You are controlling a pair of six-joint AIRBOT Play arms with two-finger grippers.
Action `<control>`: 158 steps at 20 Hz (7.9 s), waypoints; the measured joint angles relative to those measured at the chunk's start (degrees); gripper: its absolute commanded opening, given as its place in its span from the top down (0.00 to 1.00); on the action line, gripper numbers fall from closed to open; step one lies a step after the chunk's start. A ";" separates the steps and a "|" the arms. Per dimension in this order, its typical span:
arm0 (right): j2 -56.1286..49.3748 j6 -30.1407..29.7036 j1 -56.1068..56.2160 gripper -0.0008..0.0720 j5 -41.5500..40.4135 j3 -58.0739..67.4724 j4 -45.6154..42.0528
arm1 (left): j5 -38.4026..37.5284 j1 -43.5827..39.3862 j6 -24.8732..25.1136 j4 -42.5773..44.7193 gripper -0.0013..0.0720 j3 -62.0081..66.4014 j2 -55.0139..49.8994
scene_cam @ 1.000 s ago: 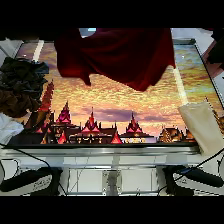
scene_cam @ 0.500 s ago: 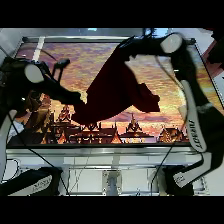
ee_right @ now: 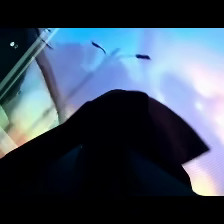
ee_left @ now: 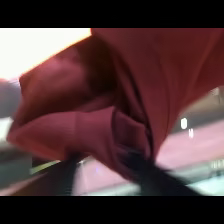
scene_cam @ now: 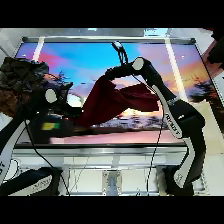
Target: Fold the shirts.
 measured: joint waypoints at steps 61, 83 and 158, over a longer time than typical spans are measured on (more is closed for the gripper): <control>-0.35 9.20 -26.12 0.39 19.87 -12.00 -22.80 | 3.21 6.38 16.87 -22.88 0.97 8.44 -22.45; 17.31 1.25 -26.49 0.95 28.26 -0.85 -12.68 | -5.81 6.43 15.15 -14.58 0.97 42.14 -13.94; 33.88 0.59 -41.88 0.49 25.18 -31.19 -1.36 | 22.75 37.46 22.62 -45.24 0.91 -41.44 14.51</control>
